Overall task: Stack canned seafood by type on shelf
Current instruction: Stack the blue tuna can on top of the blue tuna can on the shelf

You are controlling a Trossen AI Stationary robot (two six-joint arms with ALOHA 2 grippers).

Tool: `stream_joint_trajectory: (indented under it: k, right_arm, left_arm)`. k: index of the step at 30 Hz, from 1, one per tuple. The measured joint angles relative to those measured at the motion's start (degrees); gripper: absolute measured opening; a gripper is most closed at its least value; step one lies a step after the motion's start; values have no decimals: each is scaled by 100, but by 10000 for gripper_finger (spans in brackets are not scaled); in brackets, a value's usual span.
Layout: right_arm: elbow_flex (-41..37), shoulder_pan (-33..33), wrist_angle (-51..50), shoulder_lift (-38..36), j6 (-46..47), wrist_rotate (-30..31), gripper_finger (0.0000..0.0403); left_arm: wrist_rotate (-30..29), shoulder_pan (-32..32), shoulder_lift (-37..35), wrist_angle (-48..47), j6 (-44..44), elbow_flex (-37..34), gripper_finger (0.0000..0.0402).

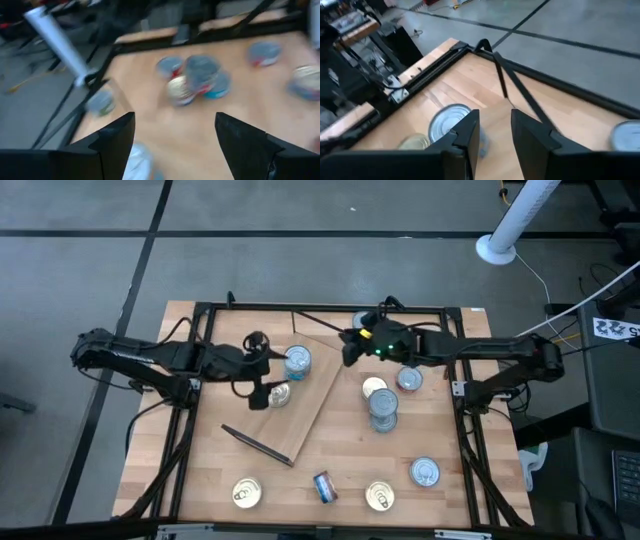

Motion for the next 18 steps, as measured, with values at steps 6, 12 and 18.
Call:
stream_joint_trajectory:
  k: [6,12,18]
  right_arm:
    - [0,162,-755,-527,-409,-11,113]
    - [-2,173,-1362,-961,-423,-8,113]
    - [-2,173,-1610,-1156,-709,79,113]
  left_arm:
    - [652,-430,136,1288,73,1,271]
    - [986,-640,659,2751,166,4,271]
    - [1704,-625,1557,3276,170,524,271]
